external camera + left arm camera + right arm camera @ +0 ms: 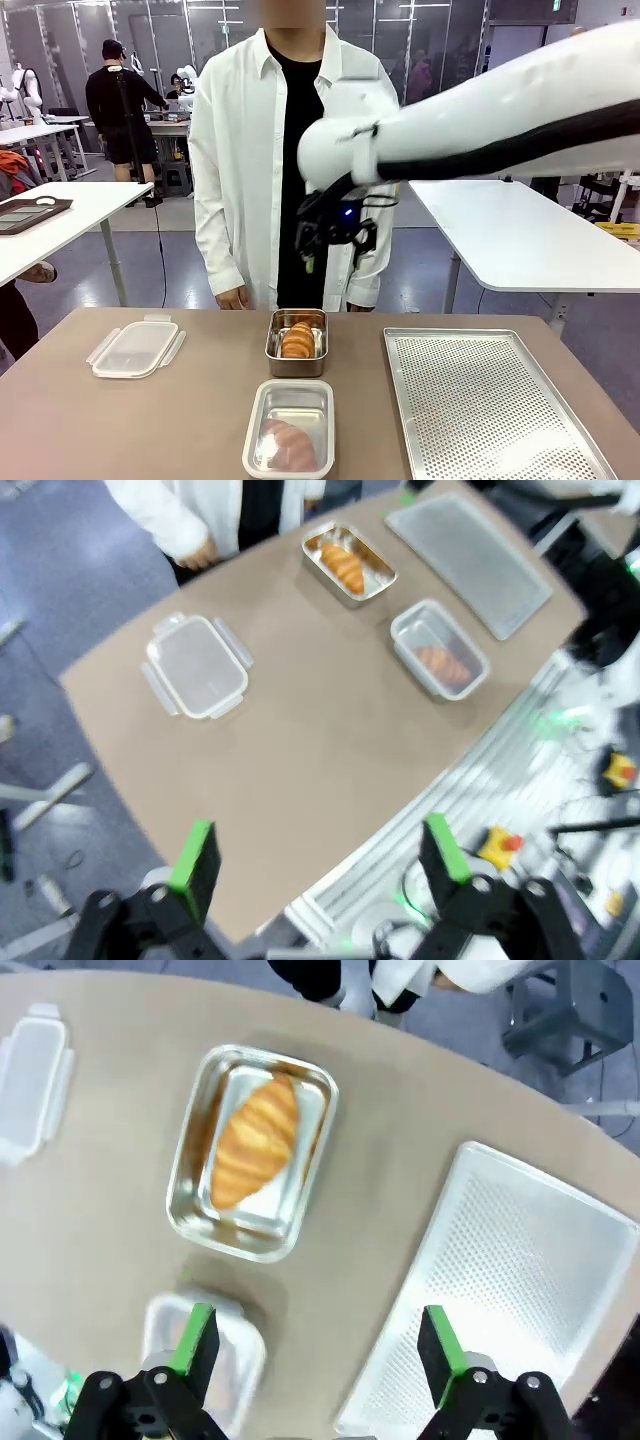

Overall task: Place the bread into the airtight container.
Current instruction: Pick up a Butter Roll and place it into an empty Airtight Container.

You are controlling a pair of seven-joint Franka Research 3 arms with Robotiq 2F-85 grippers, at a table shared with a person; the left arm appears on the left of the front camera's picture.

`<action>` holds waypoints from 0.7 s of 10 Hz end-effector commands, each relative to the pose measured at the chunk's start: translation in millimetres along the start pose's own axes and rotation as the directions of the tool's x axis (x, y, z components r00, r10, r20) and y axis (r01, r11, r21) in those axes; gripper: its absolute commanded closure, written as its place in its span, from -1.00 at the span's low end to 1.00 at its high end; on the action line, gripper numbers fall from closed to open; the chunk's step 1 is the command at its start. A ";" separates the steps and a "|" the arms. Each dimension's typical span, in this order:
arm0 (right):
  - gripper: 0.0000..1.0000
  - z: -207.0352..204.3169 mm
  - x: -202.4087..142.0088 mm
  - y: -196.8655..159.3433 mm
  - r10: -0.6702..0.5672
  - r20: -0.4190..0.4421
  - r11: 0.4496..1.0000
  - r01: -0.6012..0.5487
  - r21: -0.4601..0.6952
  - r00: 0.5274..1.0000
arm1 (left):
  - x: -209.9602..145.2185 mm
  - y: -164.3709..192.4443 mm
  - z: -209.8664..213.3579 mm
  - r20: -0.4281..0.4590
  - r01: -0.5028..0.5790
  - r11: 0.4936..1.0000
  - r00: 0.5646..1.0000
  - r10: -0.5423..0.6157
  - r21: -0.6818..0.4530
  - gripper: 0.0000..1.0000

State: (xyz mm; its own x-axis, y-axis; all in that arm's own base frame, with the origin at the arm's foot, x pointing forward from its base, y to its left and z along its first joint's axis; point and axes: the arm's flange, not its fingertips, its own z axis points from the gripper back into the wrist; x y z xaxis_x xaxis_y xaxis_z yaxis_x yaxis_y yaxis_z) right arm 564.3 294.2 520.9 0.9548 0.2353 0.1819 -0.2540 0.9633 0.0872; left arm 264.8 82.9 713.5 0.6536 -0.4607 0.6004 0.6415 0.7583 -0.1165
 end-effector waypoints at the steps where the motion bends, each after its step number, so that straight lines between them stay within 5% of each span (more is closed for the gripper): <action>1: -1.00 34.8 -55.7 -61.8 0.087 0.007 0.995 -0.087 0.056 0.996 | 0.8 0.4 1.8 0.000 0.017 1.000 1.000 -0.017 -0.008 -1.00; 5: -1.00 157.6 -152.6 -175.2 0.216 0.060 0.965 -0.223 0.140 0.974 | 0.8 0.4 1.8 0.000 0.017 1.000 1.000 -0.017 -0.008 -1.00; 7: -1.00 215.9 -212.0 -211.3 0.191 0.183 0.977 -0.205 0.060 0.965 | 0.8 0.4 1.8 0.000 0.017 1.000 1.000 -0.017 -0.008 -1.00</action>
State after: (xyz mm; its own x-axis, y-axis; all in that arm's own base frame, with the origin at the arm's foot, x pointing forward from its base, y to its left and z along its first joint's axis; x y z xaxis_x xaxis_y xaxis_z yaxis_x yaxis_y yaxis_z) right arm 404.4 23.9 671.0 0.8637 0.3895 0.3199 -0.4508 0.8808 0.1448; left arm 264.8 83.2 713.6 0.6541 -0.4601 0.6004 0.6408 0.7588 -0.1165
